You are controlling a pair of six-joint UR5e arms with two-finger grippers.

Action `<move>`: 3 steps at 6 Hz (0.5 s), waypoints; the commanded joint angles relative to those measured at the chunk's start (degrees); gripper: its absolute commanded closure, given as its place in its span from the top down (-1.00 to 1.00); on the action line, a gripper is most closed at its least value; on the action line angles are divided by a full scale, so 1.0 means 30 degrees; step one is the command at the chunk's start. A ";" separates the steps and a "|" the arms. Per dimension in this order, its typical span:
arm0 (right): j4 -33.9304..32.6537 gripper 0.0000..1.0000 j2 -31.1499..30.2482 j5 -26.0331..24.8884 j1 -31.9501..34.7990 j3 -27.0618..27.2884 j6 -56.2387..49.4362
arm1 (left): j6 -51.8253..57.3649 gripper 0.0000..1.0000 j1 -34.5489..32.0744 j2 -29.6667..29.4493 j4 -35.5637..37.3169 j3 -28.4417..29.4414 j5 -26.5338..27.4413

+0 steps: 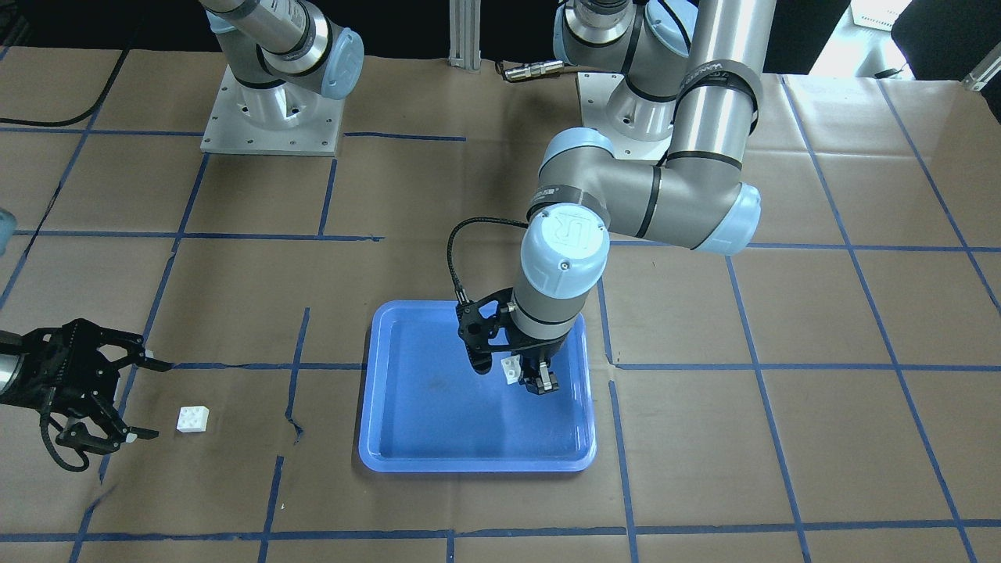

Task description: Assemble white blocks and place on blue tray

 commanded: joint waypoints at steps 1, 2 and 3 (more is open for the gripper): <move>-0.0953 0.99 0.0869 0.0291 -0.0008 0.0245 -0.0169 | 0.1441 -0.91 -0.0281 -0.0392 0.1220 -0.1178 -0.0074; -0.1623 0.99 0.1046 0.0263 -0.0008 0.0362 -0.0169 | 0.1383 -0.91 -0.0862 -0.0627 0.1366 -0.1154 -0.0017; -0.1630 0.99 0.1251 0.0262 0.0021 0.0392 -0.0140 | 0.1267 -0.91 -0.0954 -0.0687 0.1484 -0.1240 -0.0016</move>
